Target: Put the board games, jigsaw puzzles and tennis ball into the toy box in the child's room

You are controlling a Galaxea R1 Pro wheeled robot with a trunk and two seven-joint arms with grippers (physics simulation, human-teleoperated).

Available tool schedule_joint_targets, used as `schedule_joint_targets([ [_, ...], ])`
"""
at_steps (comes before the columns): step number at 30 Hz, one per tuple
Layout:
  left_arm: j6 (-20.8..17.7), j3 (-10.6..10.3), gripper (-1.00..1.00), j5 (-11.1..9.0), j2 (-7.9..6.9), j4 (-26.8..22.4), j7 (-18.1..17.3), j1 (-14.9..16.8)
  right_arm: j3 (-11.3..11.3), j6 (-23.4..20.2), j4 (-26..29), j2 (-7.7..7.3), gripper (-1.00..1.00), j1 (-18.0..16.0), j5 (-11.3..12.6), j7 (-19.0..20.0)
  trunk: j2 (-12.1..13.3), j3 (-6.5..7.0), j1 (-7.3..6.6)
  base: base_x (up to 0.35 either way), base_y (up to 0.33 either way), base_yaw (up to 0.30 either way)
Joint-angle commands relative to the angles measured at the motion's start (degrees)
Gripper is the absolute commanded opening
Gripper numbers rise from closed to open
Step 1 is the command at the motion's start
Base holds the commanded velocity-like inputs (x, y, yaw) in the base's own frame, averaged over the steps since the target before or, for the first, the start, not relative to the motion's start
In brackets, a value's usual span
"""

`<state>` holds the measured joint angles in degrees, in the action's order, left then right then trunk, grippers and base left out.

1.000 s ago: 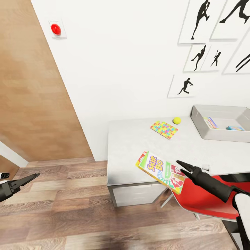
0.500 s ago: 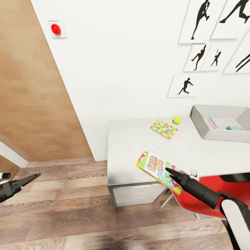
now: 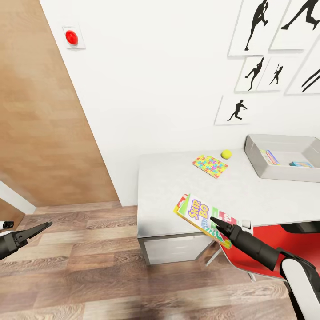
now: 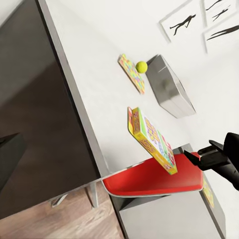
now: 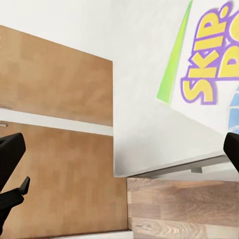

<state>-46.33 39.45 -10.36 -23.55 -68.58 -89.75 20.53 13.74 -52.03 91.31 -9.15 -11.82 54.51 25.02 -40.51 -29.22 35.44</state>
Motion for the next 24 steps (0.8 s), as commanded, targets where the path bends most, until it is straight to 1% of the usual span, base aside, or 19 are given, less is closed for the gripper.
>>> schedule_joint_targets([
  [1, -0.6, 0.0, 1.00, 0.1, -0.01, 0.0, -0.3, 0.0, 0.1, -0.3, 0.0, 0.01, 1.00, 0.0, -0.2, 0.3, -0.1, -0.06, 0.01, 0.000, 0.000, 0.000],
  [5, -0.6, -0.1, 1.00, 0.0, 0.03, 0.0, -0.3, 0.0, 0.1, -0.3, 0.0, 0.01, 1.00, 0.1, -0.2, 0.7, -0.1, -0.06, 0.01, 0.000, 0.000, 0.000],
  [10, -0.6, -0.2, 1.00, 0.0, 0.07, 0.0, -0.3, 0.0, 0.0, -0.3, 0.0, 0.01, 1.00, 0.2, -0.2, 3.7, -0.1, -0.06, 0.01, 0.000, 0.000, 0.000],
  [13, -0.6, -0.2, 1.00, 0.0, 0.08, 0.0, -0.3, 0.0, 0.0, -0.3, 0.0, 0.01, 1.00, 0.2, -0.2, 4.9, -0.1, -0.06, 0.01, 0.000, 0.000, 0.000],
  [23, -0.7, 0.1, 1.00, -0.2, 0.15, 0.0, -0.3, 0.0, 0.0, -0.3, 0.0, 0.01, 1.00, 0.2, -0.2, 5.7, -0.1, -0.06, 0.01, 0.000, 0.000, 0.000],
  [24, -0.7, 0.1, 1.00, -0.2, 0.16, 0.0, -0.3, 0.0, 0.0, -0.3, 0.0, 0.01, 1.00, 0.2, -0.2, 5.7, 0.3, 0.12, -0.21, 0.000, 0.000, 0.000],
])
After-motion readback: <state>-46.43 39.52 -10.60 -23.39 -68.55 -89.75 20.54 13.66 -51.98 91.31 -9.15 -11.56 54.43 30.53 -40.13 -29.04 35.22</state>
